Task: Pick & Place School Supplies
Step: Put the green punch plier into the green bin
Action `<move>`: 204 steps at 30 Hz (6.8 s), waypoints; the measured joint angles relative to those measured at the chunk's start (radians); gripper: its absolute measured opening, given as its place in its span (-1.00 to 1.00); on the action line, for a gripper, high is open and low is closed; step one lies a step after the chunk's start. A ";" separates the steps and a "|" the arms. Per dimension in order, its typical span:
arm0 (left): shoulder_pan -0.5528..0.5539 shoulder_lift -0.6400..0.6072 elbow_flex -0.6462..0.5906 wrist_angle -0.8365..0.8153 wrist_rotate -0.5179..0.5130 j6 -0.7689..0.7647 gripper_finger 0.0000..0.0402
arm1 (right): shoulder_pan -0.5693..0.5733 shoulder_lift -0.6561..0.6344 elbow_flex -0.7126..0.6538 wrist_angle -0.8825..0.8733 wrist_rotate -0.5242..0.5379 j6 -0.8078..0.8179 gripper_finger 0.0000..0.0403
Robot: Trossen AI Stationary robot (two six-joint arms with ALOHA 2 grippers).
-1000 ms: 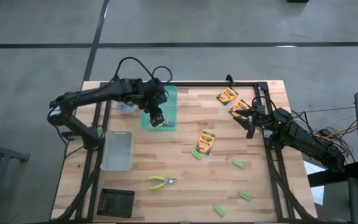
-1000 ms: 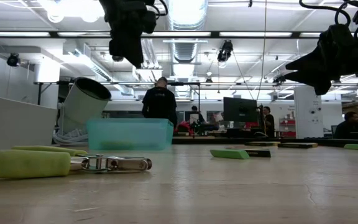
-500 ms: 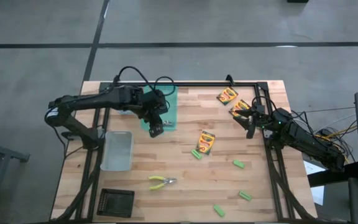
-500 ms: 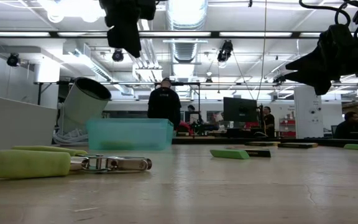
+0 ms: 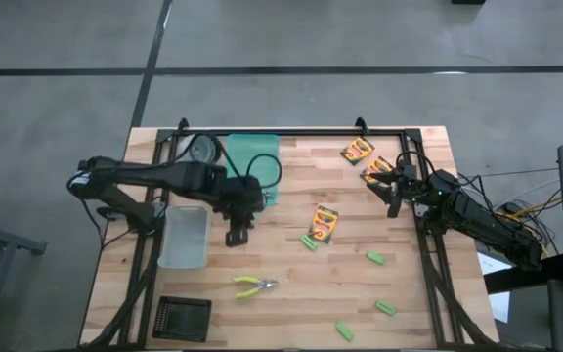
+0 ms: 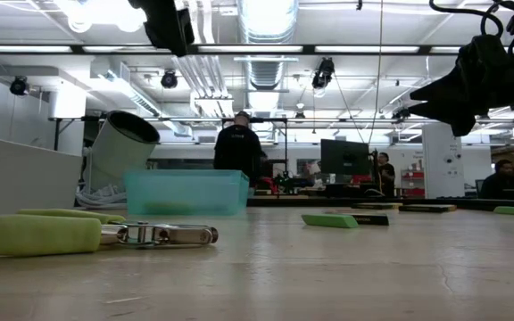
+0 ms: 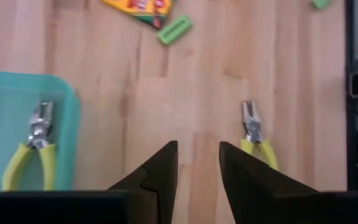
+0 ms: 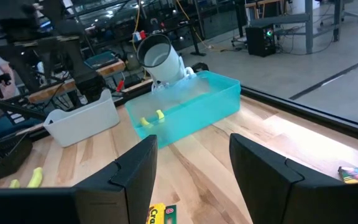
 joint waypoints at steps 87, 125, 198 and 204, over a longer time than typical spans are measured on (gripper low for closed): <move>-0.428 0.000 -0.801 1.003 -0.127 -0.463 -0.39 | 0.000 0.000 0.000 0.000 0.000 0.000 -0.03; -0.427 0.098 -0.799 1.020 -0.137 -0.473 -0.39 | 0.000 0.000 0.000 0.000 0.000 0.000 -0.03; -0.361 0.070 -0.436 0.461 -0.284 -0.294 -0.74 | 0.000 0.000 0.000 0.000 0.000 0.000 -0.03; -0.338 0.061 -0.333 0.329 -0.342 -0.291 -0.74 | 0.000 0.000 0.000 0.000 0.000 0.000 -0.03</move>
